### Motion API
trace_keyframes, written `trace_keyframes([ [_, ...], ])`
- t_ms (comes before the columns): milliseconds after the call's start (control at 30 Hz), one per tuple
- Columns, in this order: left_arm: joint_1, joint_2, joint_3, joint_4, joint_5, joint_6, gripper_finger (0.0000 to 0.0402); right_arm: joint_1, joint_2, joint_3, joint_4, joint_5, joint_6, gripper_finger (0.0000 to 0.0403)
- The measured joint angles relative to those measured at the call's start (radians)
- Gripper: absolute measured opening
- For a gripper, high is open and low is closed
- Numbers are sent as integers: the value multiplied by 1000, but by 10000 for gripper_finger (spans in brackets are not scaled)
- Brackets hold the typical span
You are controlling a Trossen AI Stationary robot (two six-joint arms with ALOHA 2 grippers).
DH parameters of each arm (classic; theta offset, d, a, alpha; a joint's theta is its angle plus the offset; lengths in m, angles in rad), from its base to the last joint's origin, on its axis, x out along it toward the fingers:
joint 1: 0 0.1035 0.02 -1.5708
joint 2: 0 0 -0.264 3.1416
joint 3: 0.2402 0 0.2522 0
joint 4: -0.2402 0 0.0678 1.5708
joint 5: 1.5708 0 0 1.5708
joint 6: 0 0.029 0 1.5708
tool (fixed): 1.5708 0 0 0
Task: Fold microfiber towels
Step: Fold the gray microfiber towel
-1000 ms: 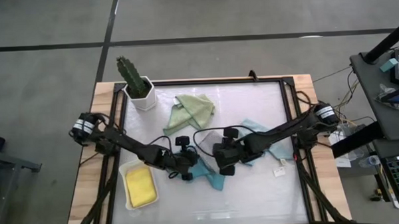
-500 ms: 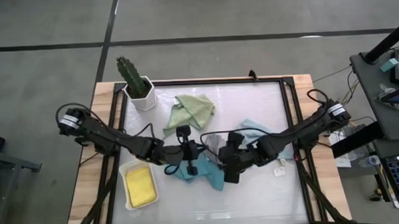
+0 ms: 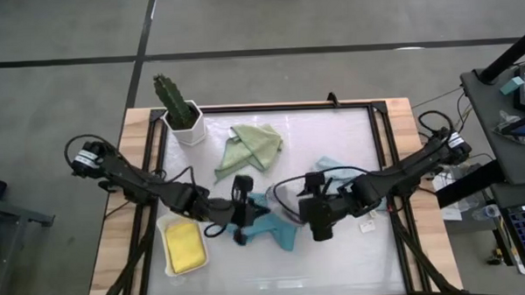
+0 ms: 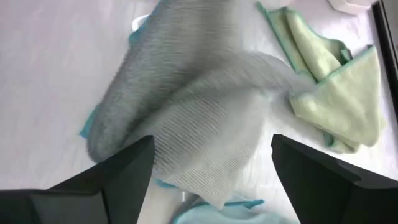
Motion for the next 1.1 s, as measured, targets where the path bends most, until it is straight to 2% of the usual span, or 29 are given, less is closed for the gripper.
trace_keyframes([
  [133, -48, 20, -34, -66, 49, -45, 0, 1, 3, -62, 68, 1, -98, 303],
  [367, -109, 54, -95, -75, 69, -212, 0, -14, 63, -198, 434, -7, -357, 290],
  [500, -132, 63, -115, -67, 69, -264, 0, -65, 126, -205, 567, -103, -494, 279],
  [800, -135, 64, -141, -63, 61, -318, 0, -129, 301, -91, 597, -130, -796, 252],
  [1100, -135, 64, -142, -63, 60, -310, 0, -128, 335, -53, 609, -144, -904, 222],
])
